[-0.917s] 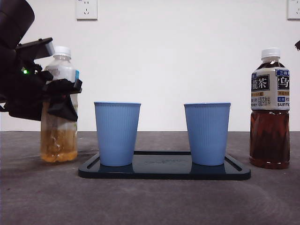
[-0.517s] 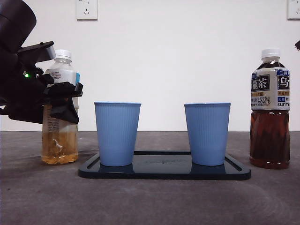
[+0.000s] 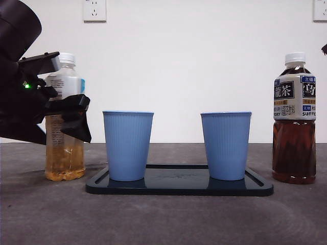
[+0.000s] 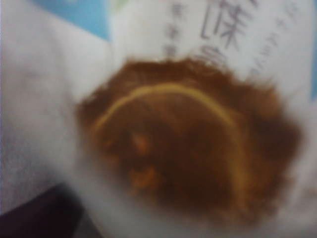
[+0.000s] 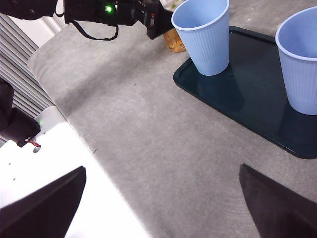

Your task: Pour the drink into the cup

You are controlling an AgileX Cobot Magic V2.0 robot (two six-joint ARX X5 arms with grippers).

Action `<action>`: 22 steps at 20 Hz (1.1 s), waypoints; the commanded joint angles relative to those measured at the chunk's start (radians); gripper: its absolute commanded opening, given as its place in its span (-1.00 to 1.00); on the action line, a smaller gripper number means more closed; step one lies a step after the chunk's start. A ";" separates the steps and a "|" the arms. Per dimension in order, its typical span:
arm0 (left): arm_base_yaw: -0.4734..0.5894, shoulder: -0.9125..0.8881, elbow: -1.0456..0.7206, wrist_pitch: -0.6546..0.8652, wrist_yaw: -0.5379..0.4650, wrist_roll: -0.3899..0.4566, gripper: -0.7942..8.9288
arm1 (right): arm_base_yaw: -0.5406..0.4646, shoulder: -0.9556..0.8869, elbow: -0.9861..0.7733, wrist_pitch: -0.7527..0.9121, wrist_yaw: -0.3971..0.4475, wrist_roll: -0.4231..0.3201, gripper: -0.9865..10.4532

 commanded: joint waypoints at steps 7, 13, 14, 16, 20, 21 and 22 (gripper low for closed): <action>-0.003 -0.030 0.009 -0.083 0.000 -0.006 0.34 | 0.007 0.003 0.016 0.006 0.005 0.009 0.02; -0.004 -0.189 0.009 -0.278 0.000 -0.029 0.33 | 0.007 0.003 0.016 0.016 0.078 0.006 0.02; -0.004 -0.233 0.009 -0.322 0.000 -0.041 0.33 | 0.007 0.003 0.016 0.023 0.105 0.006 0.02; -0.004 -0.320 0.009 -0.402 0.000 -0.087 0.33 | 0.007 0.003 0.016 0.038 0.153 0.006 0.02; -0.018 -0.501 0.009 -0.583 0.011 -0.115 0.32 | 0.007 0.019 0.016 0.069 0.185 0.006 0.01; -0.021 -0.539 0.009 -0.623 0.023 -0.114 0.32 | 0.007 0.030 0.016 0.070 0.185 0.006 0.01; -0.023 -0.587 0.010 -0.670 0.054 -0.114 0.31 | 0.007 0.044 0.016 0.070 0.185 0.006 0.01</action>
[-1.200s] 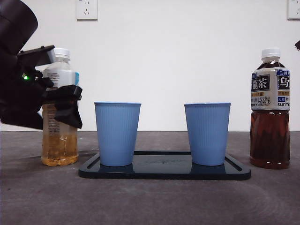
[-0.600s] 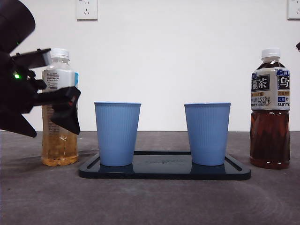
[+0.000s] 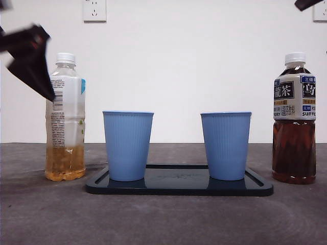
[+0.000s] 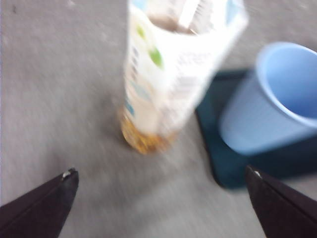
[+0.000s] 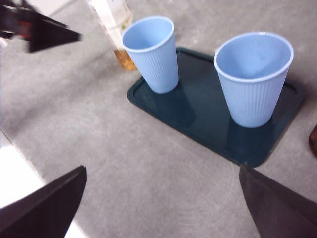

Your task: Pour the drink into the cup

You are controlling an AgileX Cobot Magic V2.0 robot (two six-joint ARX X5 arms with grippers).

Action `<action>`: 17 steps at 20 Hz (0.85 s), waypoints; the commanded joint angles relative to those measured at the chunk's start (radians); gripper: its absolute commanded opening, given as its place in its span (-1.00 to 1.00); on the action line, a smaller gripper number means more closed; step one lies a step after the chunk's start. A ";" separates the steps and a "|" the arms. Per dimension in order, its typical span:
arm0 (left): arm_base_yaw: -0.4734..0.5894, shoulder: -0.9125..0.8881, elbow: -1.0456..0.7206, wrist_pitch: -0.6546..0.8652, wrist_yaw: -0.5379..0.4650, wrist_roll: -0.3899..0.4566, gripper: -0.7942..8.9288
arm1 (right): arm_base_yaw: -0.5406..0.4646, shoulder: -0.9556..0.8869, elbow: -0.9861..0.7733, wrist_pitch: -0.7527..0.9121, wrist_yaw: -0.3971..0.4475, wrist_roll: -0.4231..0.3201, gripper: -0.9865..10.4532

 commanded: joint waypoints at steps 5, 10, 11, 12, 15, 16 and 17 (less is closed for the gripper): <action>-0.006 -0.202 0.010 -0.135 0.200 -0.010 0.30 | 0.007 0.105 0.016 0.014 0.000 0.003 0.01; -0.006 -0.294 0.010 -0.193 0.261 -0.010 -0.11 | 0.007 0.177 0.016 0.019 -0.003 -0.002 -0.07; -0.006 -0.304 0.010 -0.197 0.260 -0.010 -0.33 | 0.007 0.187 0.016 0.030 -0.002 -0.002 -0.25; -0.006 -0.313 0.010 -0.196 0.260 -0.010 -0.56 | 0.007 0.195 0.016 0.048 0.002 -0.004 -0.48; -0.006 -0.324 0.010 -0.195 0.260 -0.010 -0.82 | 0.007 0.214 0.016 0.143 0.004 -0.006 -0.82; -0.005 -0.325 0.010 -0.195 0.260 -0.009 -0.82 | 0.007 0.219 0.016 0.176 0.004 -0.006 -0.82; -0.005 -0.325 0.010 -0.195 0.260 -0.009 -0.82 | 0.007 0.222 0.016 0.203 0.004 -0.005 -0.82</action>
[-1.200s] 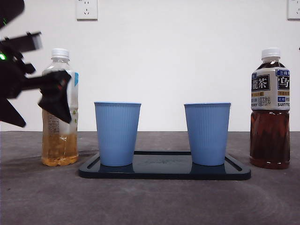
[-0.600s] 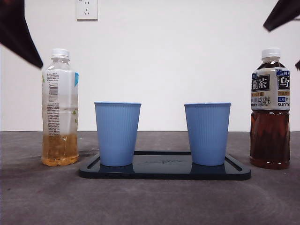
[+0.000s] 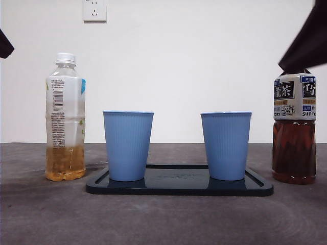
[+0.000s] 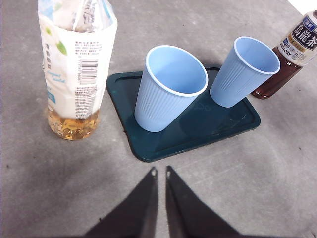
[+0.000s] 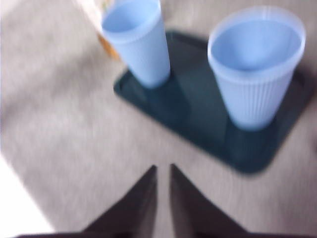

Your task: Pour the drink into the cup

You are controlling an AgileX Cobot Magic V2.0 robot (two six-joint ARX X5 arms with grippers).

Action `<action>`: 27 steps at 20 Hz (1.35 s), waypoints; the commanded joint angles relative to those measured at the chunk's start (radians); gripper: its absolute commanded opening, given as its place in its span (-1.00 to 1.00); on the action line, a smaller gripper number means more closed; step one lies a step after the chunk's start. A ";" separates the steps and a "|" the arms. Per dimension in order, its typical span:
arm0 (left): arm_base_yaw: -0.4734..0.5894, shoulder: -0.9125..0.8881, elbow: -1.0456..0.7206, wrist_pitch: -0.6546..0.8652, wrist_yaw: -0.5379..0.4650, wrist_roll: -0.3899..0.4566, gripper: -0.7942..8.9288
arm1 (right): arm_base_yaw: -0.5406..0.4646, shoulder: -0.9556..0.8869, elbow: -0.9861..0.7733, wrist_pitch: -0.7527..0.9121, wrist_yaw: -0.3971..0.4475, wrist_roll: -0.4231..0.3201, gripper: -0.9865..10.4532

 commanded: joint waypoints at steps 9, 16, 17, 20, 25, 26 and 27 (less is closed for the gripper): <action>-0.004 0.004 0.010 0.013 0.004 -0.005 -0.82 | 0.007 0.008 0.016 0.080 -0.003 -0.005 -0.82; -0.004 0.000 0.010 0.012 0.004 -0.005 -0.82 | 0.007 0.008 0.016 0.080 -0.003 -0.004 -0.82; -0.001 -0.021 0.010 0.010 0.004 0.006 -0.82 | 0.007 0.008 0.016 0.080 -0.003 -0.005 -0.82; 0.053 -0.090 -0.003 0.060 0.002 0.272 -0.82 | 0.007 0.008 0.016 0.080 -0.003 -0.004 -0.82; 0.263 -0.248 -0.175 0.367 -0.025 0.346 -0.82 | 0.007 0.008 0.016 0.080 -0.003 -0.005 -0.82; 0.293 -0.280 -0.220 0.398 -0.038 0.342 -0.82 | 0.007 0.008 0.016 0.080 -0.003 -0.005 -0.82; 0.318 -0.312 -0.269 0.420 -0.055 0.339 -0.82 | 0.007 0.008 0.016 0.080 -0.003 -0.005 -0.82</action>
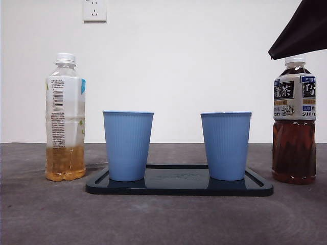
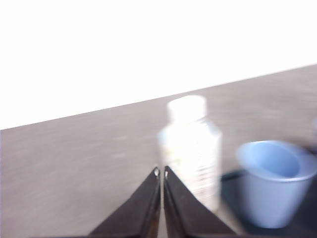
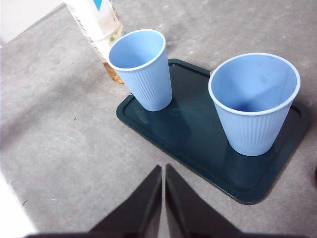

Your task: Pour the drink into the cup

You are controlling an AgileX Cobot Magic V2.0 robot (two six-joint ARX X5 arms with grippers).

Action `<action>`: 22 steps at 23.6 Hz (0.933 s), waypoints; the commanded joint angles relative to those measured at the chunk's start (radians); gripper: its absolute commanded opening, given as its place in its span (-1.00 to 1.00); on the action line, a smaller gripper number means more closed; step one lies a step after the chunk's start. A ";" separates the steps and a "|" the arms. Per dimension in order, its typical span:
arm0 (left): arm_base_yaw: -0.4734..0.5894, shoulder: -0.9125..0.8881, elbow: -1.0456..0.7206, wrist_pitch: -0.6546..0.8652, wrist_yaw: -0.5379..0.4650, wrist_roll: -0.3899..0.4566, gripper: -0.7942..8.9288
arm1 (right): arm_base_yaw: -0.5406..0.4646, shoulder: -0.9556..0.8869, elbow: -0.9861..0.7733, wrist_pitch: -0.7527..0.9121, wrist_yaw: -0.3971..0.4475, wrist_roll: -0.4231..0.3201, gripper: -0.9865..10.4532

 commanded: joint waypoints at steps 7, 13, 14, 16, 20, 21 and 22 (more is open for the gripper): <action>0.092 -0.185 -0.279 0.042 -0.032 0.019 -0.82 | 0.007 0.004 0.016 0.011 -0.002 -0.005 -0.82; 0.097 -0.242 -0.348 0.037 -0.071 0.027 -0.82 | 0.007 0.004 0.016 0.011 -0.002 -0.005 -0.82; 0.097 -0.254 -0.358 0.033 -0.079 0.027 -0.82 | 0.007 0.004 0.016 0.011 -0.002 -0.005 -0.82; 0.097 -0.273 -0.367 0.010 -0.080 0.028 -0.82 | 0.007 0.004 0.016 0.011 -0.002 -0.005 -0.82; 0.097 -0.309 -0.383 -0.045 -0.081 0.034 -0.82 | 0.007 0.004 0.016 0.011 -0.002 -0.004 -0.82; 0.097 -0.309 -0.383 -0.042 -0.081 0.032 -0.82 | 0.007 0.003 0.016 0.010 -0.002 -0.004 -0.82; 0.097 -0.309 -0.384 -0.041 -0.081 0.031 -0.82 | 0.007 0.003 0.016 0.011 -0.002 -0.004 -0.82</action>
